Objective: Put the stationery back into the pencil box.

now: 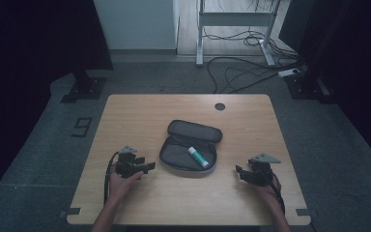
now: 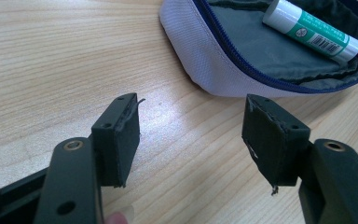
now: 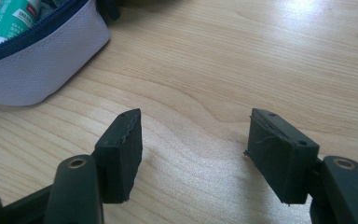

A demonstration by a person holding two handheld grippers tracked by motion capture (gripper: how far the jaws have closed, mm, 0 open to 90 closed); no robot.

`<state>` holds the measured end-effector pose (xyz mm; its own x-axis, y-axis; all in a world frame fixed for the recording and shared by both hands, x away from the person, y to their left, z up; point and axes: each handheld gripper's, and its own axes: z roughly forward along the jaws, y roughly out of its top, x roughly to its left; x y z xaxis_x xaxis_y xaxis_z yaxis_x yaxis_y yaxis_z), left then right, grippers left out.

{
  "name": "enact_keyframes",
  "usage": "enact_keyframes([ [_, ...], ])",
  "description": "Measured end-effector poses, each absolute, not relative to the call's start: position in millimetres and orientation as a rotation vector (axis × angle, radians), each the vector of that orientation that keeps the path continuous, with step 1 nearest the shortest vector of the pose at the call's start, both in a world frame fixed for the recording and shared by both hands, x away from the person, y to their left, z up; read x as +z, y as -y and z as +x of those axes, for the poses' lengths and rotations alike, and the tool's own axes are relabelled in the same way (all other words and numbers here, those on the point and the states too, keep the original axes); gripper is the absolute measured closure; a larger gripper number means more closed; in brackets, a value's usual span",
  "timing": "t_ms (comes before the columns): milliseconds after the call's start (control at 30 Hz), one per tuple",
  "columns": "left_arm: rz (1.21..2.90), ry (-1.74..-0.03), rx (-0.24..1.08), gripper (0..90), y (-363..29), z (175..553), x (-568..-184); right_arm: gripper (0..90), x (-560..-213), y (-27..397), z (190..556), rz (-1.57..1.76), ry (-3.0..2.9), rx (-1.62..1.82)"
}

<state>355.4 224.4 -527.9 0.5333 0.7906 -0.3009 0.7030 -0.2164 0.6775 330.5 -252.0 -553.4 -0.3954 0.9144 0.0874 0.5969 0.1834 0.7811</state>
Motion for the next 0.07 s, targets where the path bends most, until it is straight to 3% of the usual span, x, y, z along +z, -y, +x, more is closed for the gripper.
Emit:
enact_keyframes([
  [67,1.960,-1.215,0.136,37.1,-224.8,355.5,-527.5,33.8,-553.5,250.9,330.4,1.425,-2.071,1.062],
])
